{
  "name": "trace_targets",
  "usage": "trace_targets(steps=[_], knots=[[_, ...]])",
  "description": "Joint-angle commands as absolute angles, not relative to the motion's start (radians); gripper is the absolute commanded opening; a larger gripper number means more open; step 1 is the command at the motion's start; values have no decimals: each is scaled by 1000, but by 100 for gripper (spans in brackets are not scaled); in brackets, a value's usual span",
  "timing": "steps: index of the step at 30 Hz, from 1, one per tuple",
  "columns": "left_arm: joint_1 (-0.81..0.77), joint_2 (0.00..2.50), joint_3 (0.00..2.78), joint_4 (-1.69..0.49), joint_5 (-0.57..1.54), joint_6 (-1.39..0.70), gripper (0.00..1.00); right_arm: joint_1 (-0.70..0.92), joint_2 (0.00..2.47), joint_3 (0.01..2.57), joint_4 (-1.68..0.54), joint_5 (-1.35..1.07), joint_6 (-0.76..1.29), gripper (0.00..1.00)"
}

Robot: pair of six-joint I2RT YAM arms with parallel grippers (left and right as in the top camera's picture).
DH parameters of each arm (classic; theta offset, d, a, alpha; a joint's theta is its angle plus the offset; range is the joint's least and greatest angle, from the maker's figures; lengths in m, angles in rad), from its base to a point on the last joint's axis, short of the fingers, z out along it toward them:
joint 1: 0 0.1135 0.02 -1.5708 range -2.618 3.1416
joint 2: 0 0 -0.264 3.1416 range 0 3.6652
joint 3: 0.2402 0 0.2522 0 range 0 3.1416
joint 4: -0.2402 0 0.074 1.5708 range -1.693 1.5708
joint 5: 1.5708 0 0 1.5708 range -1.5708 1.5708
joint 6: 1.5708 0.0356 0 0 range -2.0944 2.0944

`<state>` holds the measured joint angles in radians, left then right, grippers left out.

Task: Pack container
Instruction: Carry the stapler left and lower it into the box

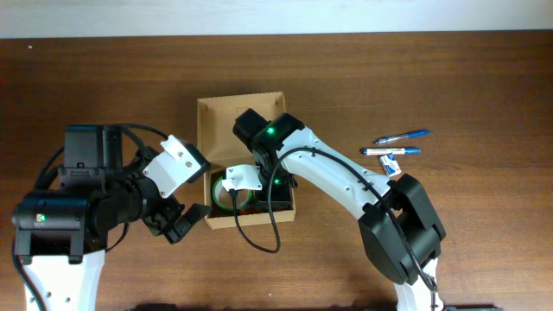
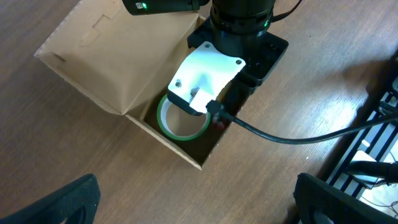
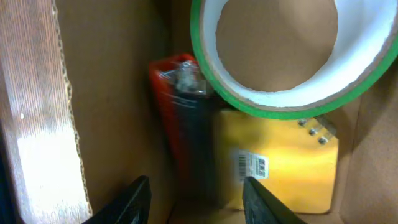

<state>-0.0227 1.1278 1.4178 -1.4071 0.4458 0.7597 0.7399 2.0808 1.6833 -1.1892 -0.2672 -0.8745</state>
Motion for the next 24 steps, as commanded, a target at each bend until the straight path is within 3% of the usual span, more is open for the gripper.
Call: trace_targets(steps=[1, 11, 24], knots=[[-17, 1127, 1436, -1407, 464, 773, 100, 746, 2088, 1676, -1190, -277, -886, 54], [-17, 1127, 1436, -1407, 464, 773, 100, 744, 2087, 1705, -1198, -277, -848, 54], [-17, 1127, 1436, -1407, 464, 773, 99, 684, 2059, 2067, -1392, -277, -669, 54]])
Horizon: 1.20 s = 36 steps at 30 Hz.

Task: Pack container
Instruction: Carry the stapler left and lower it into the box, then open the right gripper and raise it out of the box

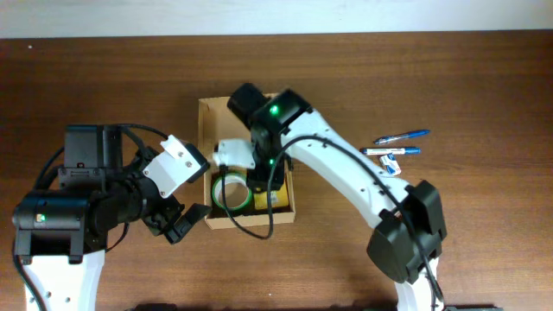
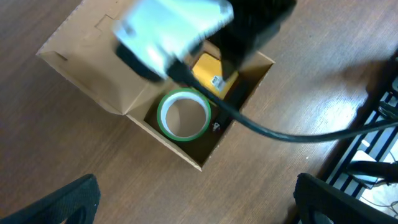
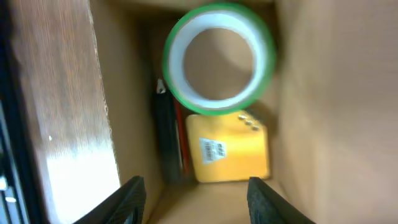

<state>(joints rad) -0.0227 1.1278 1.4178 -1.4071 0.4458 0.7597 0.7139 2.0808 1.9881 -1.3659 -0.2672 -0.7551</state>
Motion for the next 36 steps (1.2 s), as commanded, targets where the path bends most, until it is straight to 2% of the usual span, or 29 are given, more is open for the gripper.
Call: trace_targets(steps=[1, 11, 14, 19, 27, 36], knots=[[-17, 1127, 1436, -1407, 464, 773, 100, 674, 2059, 2090, -1405, -277, -643, 54], [-17, 1127, 1436, -1407, 464, 773, 100, 516, 2060, 2143, -1516, -270, -224, 55], [-17, 1127, 1436, -1407, 464, 773, 100, 503, 2060, 2121, -1525, -138, -86, 55], [-17, 1127, 1436, -1407, 464, 773, 100, 506, 2060, 2052, -1507, -126, -32, 55], [-17, 1127, 1436, -1407, 464, 773, 99, 511, 2060, 1842, -1336, -133, 62, 55], [-17, 1127, 1436, -1407, 464, 773, 100, 577, 2060, 1802, -1266, -133, 73, 55]])
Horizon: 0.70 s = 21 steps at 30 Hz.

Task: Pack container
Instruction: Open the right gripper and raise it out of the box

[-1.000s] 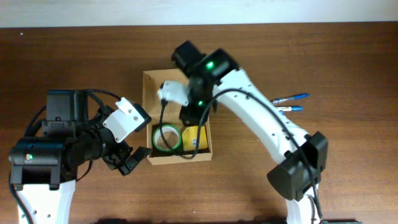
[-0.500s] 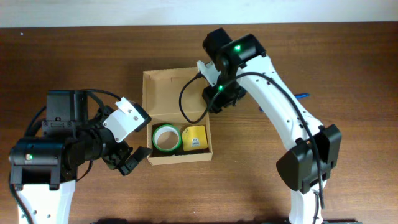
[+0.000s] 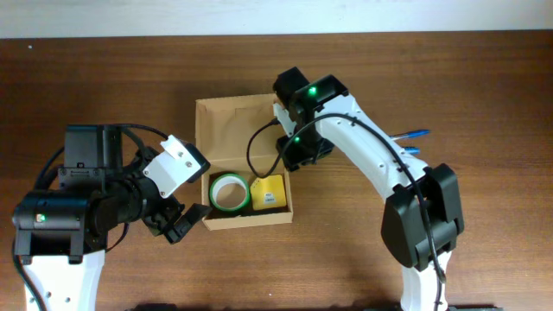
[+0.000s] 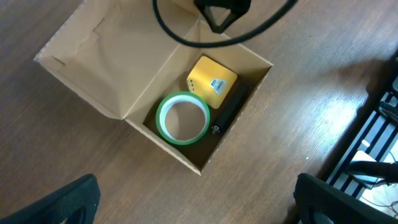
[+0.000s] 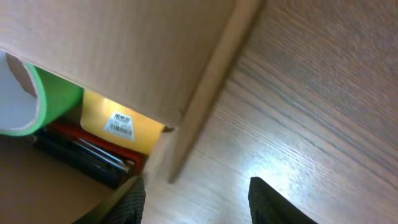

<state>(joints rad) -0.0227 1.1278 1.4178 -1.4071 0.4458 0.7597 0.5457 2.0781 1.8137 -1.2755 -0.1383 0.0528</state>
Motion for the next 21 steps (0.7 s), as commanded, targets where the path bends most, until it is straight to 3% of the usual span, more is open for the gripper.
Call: trace_targets(steps=[1, 10, 14, 21], knots=[[-17, 1127, 1436, -1407, 464, 773, 100, 581, 2060, 1802, -1264, -128, 88, 55], [-17, 1127, 1436, -1407, 464, 773, 100, 582, 2060, 1794, -1258, -110, 141, 54], [-17, 1127, 1436, -1407, 464, 773, 99, 583, 2060, 1753, -1235, -38, 193, 47], [-17, 1127, 1436, -1407, 464, 773, 100, 580, 2060, 1716, -1210, 53, 249, 46]])
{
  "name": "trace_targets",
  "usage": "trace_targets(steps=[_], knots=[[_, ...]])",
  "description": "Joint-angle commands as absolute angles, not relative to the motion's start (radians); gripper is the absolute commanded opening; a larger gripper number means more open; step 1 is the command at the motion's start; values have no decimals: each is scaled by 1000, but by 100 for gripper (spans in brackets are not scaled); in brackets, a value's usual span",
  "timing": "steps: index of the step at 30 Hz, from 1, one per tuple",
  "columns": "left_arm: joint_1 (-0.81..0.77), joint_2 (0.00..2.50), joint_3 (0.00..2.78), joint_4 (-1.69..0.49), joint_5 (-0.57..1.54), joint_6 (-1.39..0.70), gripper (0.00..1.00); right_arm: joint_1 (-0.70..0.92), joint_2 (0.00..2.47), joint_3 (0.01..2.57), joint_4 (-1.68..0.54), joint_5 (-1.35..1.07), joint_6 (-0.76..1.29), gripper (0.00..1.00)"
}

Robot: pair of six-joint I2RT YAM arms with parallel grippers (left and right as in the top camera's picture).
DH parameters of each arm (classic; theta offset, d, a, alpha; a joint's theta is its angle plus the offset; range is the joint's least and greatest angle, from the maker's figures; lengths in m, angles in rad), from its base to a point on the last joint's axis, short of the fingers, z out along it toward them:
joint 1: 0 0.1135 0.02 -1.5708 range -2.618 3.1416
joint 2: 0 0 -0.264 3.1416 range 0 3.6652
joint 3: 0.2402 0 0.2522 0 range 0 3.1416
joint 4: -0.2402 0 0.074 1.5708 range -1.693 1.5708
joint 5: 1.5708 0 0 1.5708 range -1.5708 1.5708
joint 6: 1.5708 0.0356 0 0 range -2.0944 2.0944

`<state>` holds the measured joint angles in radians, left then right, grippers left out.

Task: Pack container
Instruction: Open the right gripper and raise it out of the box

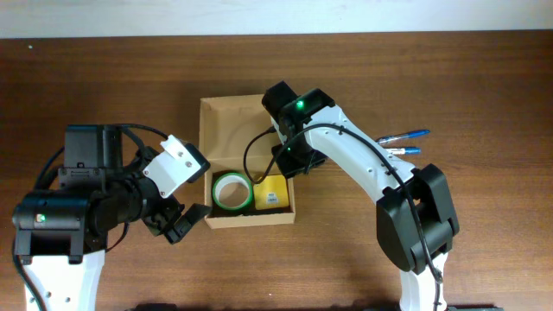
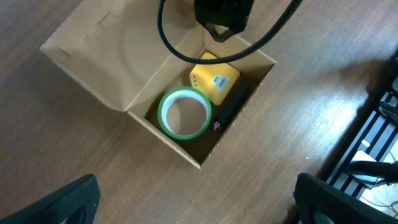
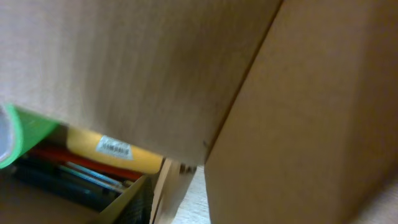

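Note:
The cardboard box (image 1: 207,164) lies open, its lid (image 1: 232,130) folded back. Inside sit a green tape roll (image 1: 231,191), a yellow packet (image 1: 271,193) and a dark red-edged item (image 2: 231,107). My right gripper (image 1: 290,162) is at the box's right wall, where lid meets compartment. In the right wrist view cardboard (image 3: 292,124) fills the frame. One finger (image 3: 147,202) shows beside a flap edge, at its wide-open spot, and the other is hidden. My left gripper (image 2: 196,214) hovers open and empty, off the box's near-left corner.
Two blue pens (image 1: 402,136) and a small white-blue item (image 1: 390,162) lie on the brown table (image 1: 449,86) right of the box. My right arm (image 1: 363,168) stretches between them and the box. My left arm's base (image 1: 60,216) fills the table's left side.
My right gripper has moved a little nearer and closer against the box's right wall, so cardboard now fills its view. The box has shifted slightly to the right. My left arm has not moved.
My right gripper was first low inside the box, open, just over the tape, packet and dark item. Then it was higher above them. Then it was outside, by the lid's right edge. Now it is pressed close to the box's right wall.

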<state>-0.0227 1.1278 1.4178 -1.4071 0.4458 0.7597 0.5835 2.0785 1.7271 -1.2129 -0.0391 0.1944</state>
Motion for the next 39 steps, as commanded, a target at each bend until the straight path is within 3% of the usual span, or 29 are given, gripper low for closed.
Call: trace_targets(steps=[1, 20, 25, 31, 39], knots=[[-17, 1127, 1436, -1407, 464, 773, 100, 579, 2060, 1716, -1210, 67, 256, 46], [-17, 1127, 1436, -1407, 464, 773, 100, 470, 2060, 1716, -1257, 111, 306, 45], [-17, 1127, 1436, -1407, 464, 773, 100, 470, 2060, 1716, -1275, 109, 355, 41], [-17, 1127, 1436, -1407, 464, 773, 100, 470, 2060, 1716, -1287, 109, 387, 27], [-17, 1127, 1436, -1407, 464, 773, 99, 471, 2059, 1722, -1283, 93, 387, 35]])
